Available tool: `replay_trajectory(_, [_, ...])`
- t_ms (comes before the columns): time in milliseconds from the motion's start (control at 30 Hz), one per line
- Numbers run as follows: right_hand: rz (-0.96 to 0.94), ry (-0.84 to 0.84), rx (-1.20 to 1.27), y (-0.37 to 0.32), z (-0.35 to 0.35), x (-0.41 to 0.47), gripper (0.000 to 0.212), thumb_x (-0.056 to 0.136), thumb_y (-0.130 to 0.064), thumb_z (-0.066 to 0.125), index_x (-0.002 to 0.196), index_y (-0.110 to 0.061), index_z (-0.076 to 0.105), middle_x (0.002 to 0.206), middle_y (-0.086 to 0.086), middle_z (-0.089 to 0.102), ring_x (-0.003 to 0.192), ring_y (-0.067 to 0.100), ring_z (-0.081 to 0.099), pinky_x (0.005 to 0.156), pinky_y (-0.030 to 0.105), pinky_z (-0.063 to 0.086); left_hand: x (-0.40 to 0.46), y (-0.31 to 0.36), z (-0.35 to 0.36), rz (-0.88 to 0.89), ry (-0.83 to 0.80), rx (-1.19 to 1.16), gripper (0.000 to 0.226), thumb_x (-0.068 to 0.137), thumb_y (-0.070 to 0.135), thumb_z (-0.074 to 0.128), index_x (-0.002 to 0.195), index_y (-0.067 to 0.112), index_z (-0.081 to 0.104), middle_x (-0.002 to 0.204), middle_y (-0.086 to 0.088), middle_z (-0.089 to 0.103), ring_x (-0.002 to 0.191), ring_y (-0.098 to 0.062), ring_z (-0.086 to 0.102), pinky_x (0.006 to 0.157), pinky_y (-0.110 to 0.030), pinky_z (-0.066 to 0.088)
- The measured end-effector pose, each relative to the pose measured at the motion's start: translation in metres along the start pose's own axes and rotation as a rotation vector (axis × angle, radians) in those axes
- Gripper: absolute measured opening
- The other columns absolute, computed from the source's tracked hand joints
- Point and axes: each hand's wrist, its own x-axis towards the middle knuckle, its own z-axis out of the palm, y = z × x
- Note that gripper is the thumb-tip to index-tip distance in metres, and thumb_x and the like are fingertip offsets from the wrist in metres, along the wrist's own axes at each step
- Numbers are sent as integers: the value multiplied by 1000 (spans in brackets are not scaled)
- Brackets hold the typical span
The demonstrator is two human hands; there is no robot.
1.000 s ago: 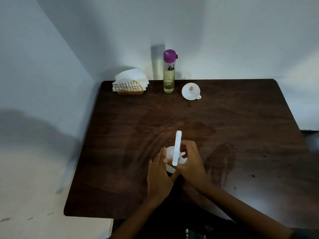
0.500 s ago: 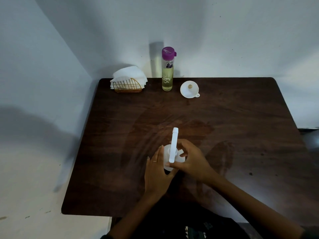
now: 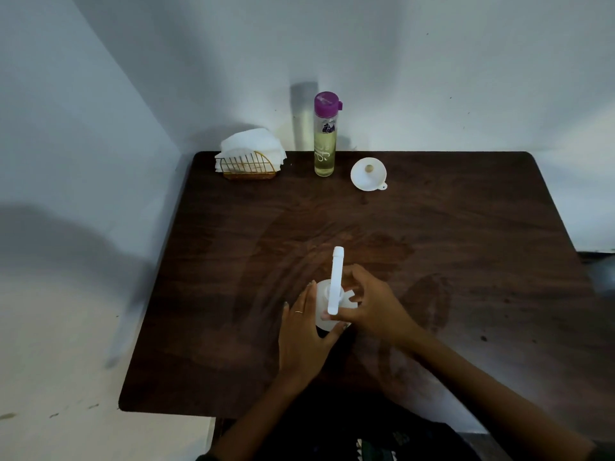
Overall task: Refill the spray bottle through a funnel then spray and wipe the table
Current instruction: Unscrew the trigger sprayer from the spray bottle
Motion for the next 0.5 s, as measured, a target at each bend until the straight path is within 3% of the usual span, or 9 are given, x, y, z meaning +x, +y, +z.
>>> replay_trajectory(100, [-18, 208, -45, -5, 13, 2, 38, 68, -25, 81, 92, -23, 51, 87, -15, 58, 81, 2, 60, 65, 9, 48, 1, 3, -1, -25, -14, 8, 105, 67, 91, 15, 146, 23, 26, 150, 9, 35, 137, -7, 33, 119, -35, 12])
replay_trajectory(200, [-31, 214, -21, -6, 17, -2, 29, 73, -21, 78, 90, -20, 55, 89, -13, 58, 81, -1, 57, 68, 8, 45, 1, 5, -4, -40, -26, 0, 102, 68, 90, 15, 145, 24, 28, 149, 9, 37, 137, -7, 33, 118, -32, 8])
replay_trajectory(267, [-67, 205, -26, -3, 18, -6, 27, 74, -23, 75, 95, -15, 59, 96, -11, 53, 88, 5, 53, 77, 17, 45, -1, 5, -8, -27, -50, -17, 95, 74, 84, 27, 146, 22, 27, 151, 5, 34, 140, -12, 31, 119, -34, 11])
replay_trajectory(333, [-96, 219, -62, 0, 19, -9, 31, 70, -31, 69, 97, -16, 61, 101, -11, 47, 96, 11, 47, 83, 29, 46, 1, 4, -3, -34, -74, -62, 81, 82, 61, 50, 146, 20, 24, 152, -3, 32, 141, -20, 28, 118, -43, 20])
replay_trajectory(367, [-87, 227, -81, 2, 18, -9, 34, 67, -36, 67, 97, -20, 61, 102, -11, 47, 98, 12, 46, 84, 32, 46, 2, 3, 1, -43, -49, -69, 75, 84, 55, 51, 146, 25, 23, 149, -5, 36, 139, -23, 32, 115, -47, 26])
replay_trajectory(433, [-49, 235, -97, 2, 20, -10, 41, 62, -46, 72, 94, -30, 54, 100, -13, 47, 97, 10, 46, 85, 35, 45, 5, 1, 6, -58, 22, -30, 69, 85, 64, 37, 146, 37, 19, 142, -5, 47, 131, -22, 45, 112, -49, 31])
replay_trajectory(500, [6, 269, -48, -2, 25, -10, 41, 63, -39, 81, 84, -36, 46, 93, -19, 47, 89, 8, 50, 85, 37, 47, 3, 3, 5, -50, -20, 12, 86, 78, 79, 23, 148, 28, 21, 148, 5, 39, 135, -11, 39, 118, -40, 18])
